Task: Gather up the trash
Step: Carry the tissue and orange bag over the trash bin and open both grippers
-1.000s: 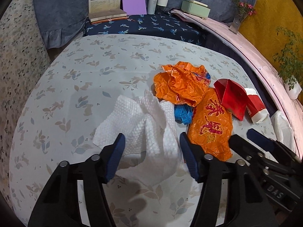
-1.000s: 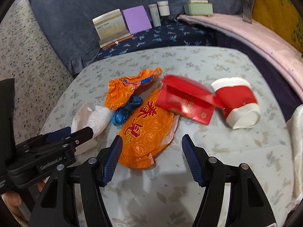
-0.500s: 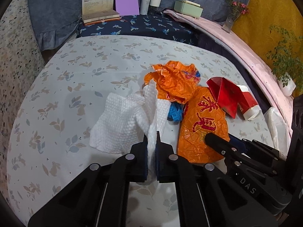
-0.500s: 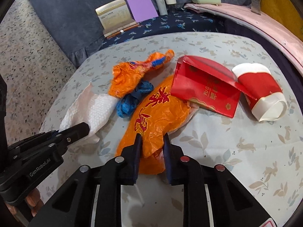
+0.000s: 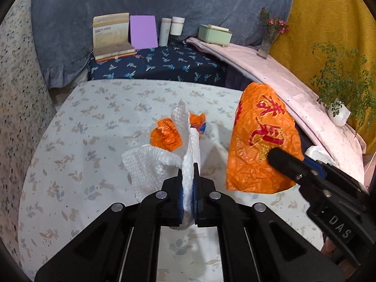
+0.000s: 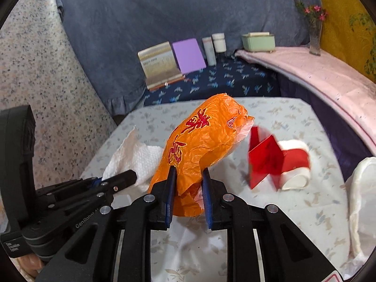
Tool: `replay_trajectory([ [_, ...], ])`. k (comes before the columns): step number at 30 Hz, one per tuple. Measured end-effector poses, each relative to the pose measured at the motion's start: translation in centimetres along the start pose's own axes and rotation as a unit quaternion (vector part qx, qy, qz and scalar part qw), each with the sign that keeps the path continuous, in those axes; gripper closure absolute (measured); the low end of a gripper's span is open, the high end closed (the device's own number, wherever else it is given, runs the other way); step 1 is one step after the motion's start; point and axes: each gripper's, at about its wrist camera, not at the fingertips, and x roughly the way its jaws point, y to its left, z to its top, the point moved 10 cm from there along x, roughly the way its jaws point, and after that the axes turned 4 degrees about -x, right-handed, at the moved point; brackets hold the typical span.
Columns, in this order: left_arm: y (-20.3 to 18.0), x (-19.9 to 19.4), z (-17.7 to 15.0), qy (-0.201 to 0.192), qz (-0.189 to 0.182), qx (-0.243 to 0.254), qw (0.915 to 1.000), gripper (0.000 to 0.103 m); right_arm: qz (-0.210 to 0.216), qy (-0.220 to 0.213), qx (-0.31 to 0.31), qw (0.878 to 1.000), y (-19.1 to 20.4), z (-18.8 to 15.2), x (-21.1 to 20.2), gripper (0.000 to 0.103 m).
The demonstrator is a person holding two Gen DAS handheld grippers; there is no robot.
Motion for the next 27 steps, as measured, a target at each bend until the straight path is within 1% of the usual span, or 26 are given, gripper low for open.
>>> replay_trajectory([
  [4, -2.3, -1.0, 0.7, -0.012, -0.01, 0.015, 0.9998, 0.098, -0.017, -0.029, 0.009, 0.999, -1.9, 1.2, -2.8, 0.083],
  [8, -5.1, -1.6, 1.3, -0.02, -0.024, 0.032, 0.999, 0.098, -0.041, -0.049, 0.027, 0.998, -5.0, 1.9, -5.5, 0.083],
  [12, -8.4, -1.8, 1.6, -0.025, -0.039, 0.052, 0.9975, 0.098, -0.064, -0.062, 0.049, 0.995, -8.2, 1.9, -7.7, 0.083],
  [20, -15.5, -1.0, 1.0, -0.017, -0.077, 0.094, 0.9924, 0.098, -0.114, -0.076, 0.091, 0.986, -14.9, 0.0, -11.5, 0.083],
  [27, -21.8, 0.6, -0.9, 0.009, -0.112, 0.136, 0.9844, 0.098, -0.157, -0.082, 0.134, 0.975, -20.8, -2.4, -14.3, 0.083],
])
